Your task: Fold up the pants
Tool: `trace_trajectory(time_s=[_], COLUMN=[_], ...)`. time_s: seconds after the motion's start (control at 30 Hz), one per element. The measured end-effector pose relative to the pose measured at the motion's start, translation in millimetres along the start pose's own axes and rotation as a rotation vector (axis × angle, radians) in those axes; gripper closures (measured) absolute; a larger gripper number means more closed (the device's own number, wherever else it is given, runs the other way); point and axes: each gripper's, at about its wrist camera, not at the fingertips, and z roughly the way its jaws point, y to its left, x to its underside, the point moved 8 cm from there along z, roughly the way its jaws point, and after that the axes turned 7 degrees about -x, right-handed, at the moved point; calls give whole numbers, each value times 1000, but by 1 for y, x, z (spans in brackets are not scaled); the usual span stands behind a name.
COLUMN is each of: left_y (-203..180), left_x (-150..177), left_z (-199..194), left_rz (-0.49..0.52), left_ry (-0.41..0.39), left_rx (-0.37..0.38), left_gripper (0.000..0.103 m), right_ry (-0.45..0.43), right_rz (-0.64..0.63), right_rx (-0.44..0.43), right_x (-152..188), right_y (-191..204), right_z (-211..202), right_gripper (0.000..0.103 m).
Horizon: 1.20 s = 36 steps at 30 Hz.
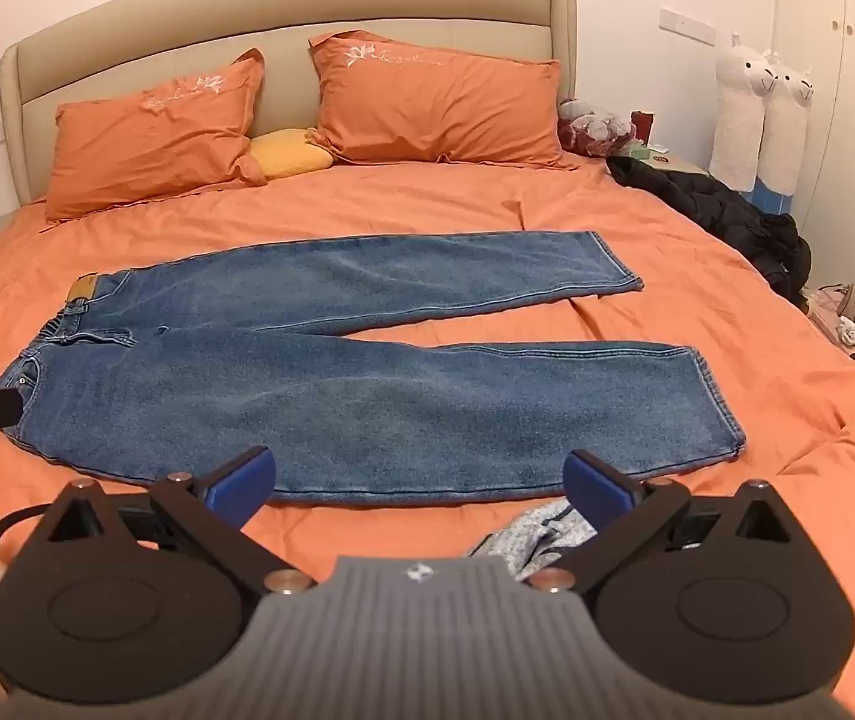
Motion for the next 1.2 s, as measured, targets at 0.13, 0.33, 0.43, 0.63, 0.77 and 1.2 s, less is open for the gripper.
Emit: trace_trajectory(time_s=[0.13, 0.33, 0.43, 0.63, 0.77, 1.2], left_y=[-2, 5, 7, 12, 14, 17], left_x=[0, 7, 14, 11, 10, 10], left_z=[1, 5, 5, 5, 5, 5], left_rz=[6, -3, -10, -37, -41, -48], left_ry=[13, 6, 6, 24, 24, 25], left_rx=[5, 4, 3, -2, -3, -6], left_gripper=[14, 14, 14, 14, 14, 14], right_ry=[-8, -6, -14, -20, -19, -24], right_rz=[2, 7, -2, -4, -5, -15], right_rx=[-2, -16, -7, 1, 2, -3], right_x=[0, -2, -1, -2, -2, -4], right_y=[1, -3, 1, 2, 2, 5], right_z=[0, -1, -2, -5, -5, -5], right_gripper=[5, 5, 5, 5, 5, 5])
